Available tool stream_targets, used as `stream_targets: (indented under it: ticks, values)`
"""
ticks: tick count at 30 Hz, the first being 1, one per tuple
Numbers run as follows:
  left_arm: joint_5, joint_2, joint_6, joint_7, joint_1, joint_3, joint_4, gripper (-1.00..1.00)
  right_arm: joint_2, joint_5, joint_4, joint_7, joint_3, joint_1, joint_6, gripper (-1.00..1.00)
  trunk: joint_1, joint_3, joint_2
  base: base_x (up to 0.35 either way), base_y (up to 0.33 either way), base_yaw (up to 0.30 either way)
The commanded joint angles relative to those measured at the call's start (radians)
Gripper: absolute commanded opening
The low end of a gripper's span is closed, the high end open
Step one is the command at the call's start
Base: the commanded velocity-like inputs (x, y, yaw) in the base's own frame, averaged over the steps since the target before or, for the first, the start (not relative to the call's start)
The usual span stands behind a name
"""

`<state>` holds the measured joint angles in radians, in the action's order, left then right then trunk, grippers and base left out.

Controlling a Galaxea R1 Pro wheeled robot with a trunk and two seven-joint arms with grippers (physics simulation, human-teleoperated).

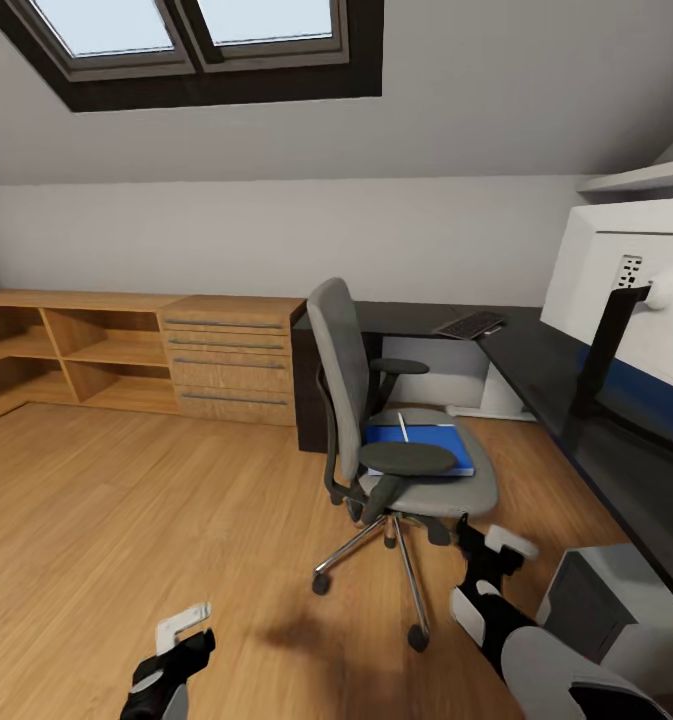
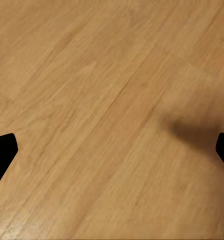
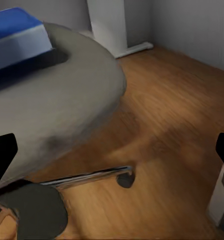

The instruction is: In the bedroom, organize the workspace by keeping the computer under the desk, ensuring the monitor is on the desk, placing the keyboard on the desk next to the monitor, placing the mouse on the desk next to the keyboard, moving the folder from the swivel chair onto the desk next to the mouse, stacking the notebook on top of the folder with the pen on top of the notebook, and positioning the swivel chair next to the desk.

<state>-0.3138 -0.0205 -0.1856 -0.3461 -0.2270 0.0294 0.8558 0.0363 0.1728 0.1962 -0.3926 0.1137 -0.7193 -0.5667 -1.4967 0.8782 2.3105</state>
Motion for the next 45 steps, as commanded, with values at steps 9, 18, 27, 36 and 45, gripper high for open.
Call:
stream_targets:
  ticks: [9, 18, 27, 36, 45]
  values:
    - [-0.007, 0.046, 0.049, 0.101, 0.006, 0.001, -0.063, 1.00, -0.049, 0.086, 0.023, 0.005, 0.046, -0.002, -0.004, 1.00, 0.000, 0.001, 0.000, 0.000, 0.000, 0.000]
    - [-0.008, 0.085, 0.054, 0.118, 0.006, 0.003, -0.066, 1.00, -0.096, 0.347, 0.066, 0.097, 0.051, -0.004, 0.119, 1.00, 0.000, 0.001, 0.000, 0.000, 0.000, 0.000]
    - [-0.009, 0.088, 0.052, 0.118, 0.006, 0.003, -0.069, 1.00, -0.169, 0.514, 0.092, 0.175, 0.056, -0.051, 0.286, 1.00, 0.000, 0.001, 0.000, 0.000, 0.000, 0.000]
    - [-0.009, 0.088, 0.053, 0.118, 0.006, 0.002, -0.070, 1.00, -0.193, 0.642, 0.075, 0.325, 0.070, -0.058, 0.303, 1.00, 0.000, 0.001, 0.000, 0.000, 0.000, 0.000]
    - [-0.010, 0.088, 0.053, 0.118, 0.006, 0.001, -0.070, 1.00, -0.192, 0.653, 0.072, 0.337, 0.071, -0.057, 0.303, 1.00, 0.000, 0.001, 0.000, 0.000, 0.000, 0.000]
